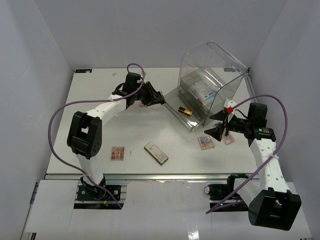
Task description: Organize the makeup
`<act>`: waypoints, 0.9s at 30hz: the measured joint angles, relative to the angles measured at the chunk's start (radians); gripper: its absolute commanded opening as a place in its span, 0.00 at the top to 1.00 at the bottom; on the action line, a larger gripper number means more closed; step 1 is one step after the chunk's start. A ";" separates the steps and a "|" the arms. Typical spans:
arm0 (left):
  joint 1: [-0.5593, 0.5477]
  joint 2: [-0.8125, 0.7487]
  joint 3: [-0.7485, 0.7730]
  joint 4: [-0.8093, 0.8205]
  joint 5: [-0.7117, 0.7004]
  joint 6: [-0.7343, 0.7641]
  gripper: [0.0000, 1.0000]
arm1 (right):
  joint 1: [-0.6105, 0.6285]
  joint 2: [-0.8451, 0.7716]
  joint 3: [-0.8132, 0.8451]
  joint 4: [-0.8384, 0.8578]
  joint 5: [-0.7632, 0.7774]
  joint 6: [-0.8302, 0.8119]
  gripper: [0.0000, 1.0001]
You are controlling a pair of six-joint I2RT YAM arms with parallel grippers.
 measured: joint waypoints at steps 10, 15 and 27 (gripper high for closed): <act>-0.163 0.028 0.117 0.019 -0.011 -0.012 0.76 | -0.025 0.000 -0.001 0.000 -0.020 0.000 0.16; -0.193 0.148 0.234 0.024 -0.006 -0.016 0.62 | -0.027 0.001 -0.001 0.000 -0.021 0.000 0.16; -0.202 0.337 0.417 0.033 0.036 0.022 0.02 | -0.039 0.001 -0.011 0.000 -0.032 0.000 0.16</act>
